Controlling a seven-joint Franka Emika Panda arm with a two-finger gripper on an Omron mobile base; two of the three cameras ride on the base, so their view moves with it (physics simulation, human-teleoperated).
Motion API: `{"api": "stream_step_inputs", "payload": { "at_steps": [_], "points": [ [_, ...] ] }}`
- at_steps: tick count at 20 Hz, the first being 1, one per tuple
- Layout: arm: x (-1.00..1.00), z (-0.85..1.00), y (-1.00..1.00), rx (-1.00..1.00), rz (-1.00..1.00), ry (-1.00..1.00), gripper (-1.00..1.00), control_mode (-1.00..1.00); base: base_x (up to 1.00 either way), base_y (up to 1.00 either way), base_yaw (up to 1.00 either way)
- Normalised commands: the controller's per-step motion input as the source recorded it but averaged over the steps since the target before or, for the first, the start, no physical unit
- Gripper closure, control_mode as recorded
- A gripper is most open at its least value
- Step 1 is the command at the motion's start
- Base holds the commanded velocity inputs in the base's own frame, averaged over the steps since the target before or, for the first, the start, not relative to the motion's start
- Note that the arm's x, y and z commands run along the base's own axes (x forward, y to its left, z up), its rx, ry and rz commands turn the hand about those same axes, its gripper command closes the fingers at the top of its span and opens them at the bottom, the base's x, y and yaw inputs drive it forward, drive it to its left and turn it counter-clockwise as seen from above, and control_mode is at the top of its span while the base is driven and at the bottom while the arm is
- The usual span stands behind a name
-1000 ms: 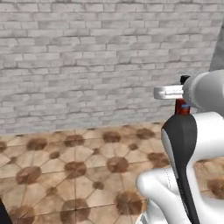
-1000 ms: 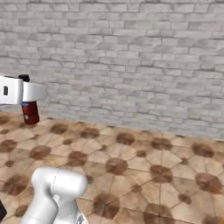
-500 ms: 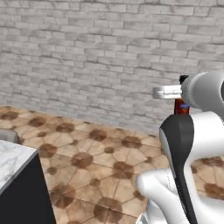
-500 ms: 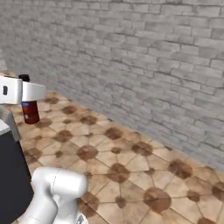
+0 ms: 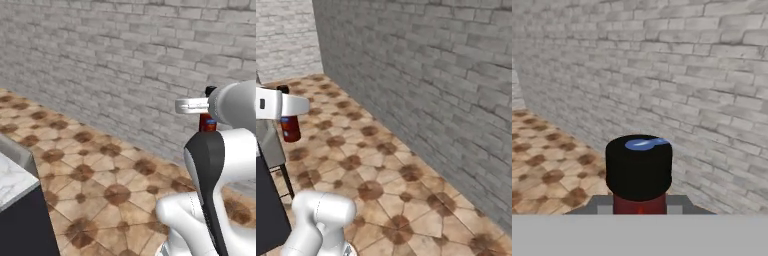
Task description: Move the mayonnaise and condiment bottle from the cabinet to the dining counter.
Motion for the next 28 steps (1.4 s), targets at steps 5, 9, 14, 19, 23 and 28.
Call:
{"api": "stream_step_inputs", "payload": {
  "at_steps": [5, 9, 14, 19, 23, 28],
  "points": [
    [0.00, 0.00, 0.00, 0.00, 0.00, 0.00, 1.00, 1.00, 0.97, -0.84, 0.33],
    [0.00, 0.00, 0.00, 0.00, 0.00, 0.00, 1.00, 1.00, 1.00, -0.62, 0.27],
    [0.00, 0.00, 0.00, 0.00, 0.00, 0.00, 1.00, 1.00, 1.00, -0.49, 0.47],
    [0.00, 0.00, 0.00, 0.00, 0.00, 0.00, 1.00, 1.00, 0.96, -0.30, 0.61],
    [0.00, 0.00, 0.00, 0.00, 0.00, 0.00, 1.00, 1.00, 0.96, -0.34, 0.59],
    [0.00, 0.00, 0.00, 0.00, 0.00, 0.00, 1.00, 1.00, 0.99, -0.49, 0.53]
  ]
}}
